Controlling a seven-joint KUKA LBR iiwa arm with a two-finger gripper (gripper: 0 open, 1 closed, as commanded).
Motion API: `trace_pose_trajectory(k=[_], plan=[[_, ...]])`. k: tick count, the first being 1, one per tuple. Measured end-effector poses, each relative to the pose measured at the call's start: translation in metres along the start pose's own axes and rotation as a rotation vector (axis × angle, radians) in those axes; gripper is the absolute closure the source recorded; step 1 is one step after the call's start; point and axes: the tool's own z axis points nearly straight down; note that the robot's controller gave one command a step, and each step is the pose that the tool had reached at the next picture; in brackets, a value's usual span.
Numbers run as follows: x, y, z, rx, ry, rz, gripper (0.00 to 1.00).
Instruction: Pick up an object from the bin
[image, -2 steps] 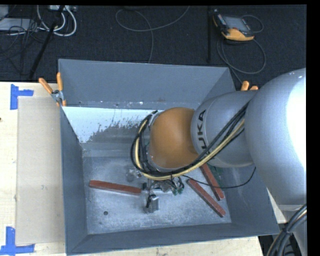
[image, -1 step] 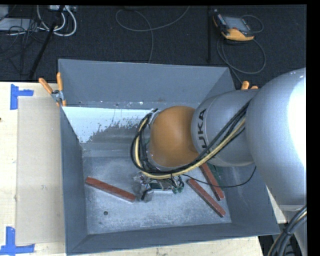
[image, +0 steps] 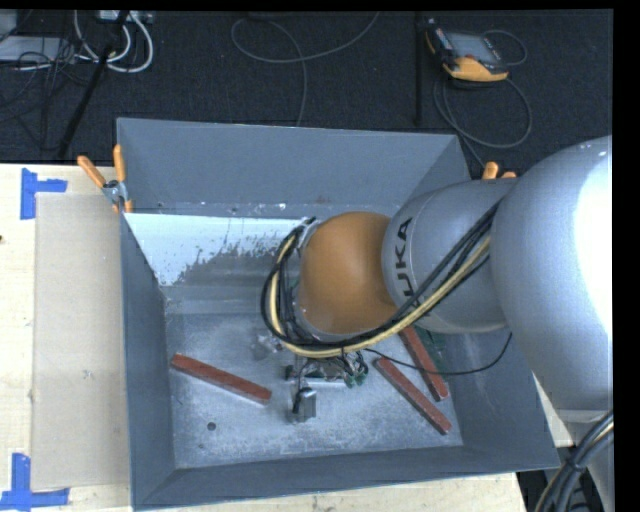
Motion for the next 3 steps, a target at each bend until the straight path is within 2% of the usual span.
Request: trace_pose_trajectory(k=[1,2,3], plan=[[-0.0067,0.0471,-0.0001,-0.002,-0.001,-0.022,0.00],[-0.0063,0.0440,0.0000,0.000,0.000,-0.017,1.00],[-0.0063,0.0438,0.0000,0.000,0.000,-0.016,0.00]])
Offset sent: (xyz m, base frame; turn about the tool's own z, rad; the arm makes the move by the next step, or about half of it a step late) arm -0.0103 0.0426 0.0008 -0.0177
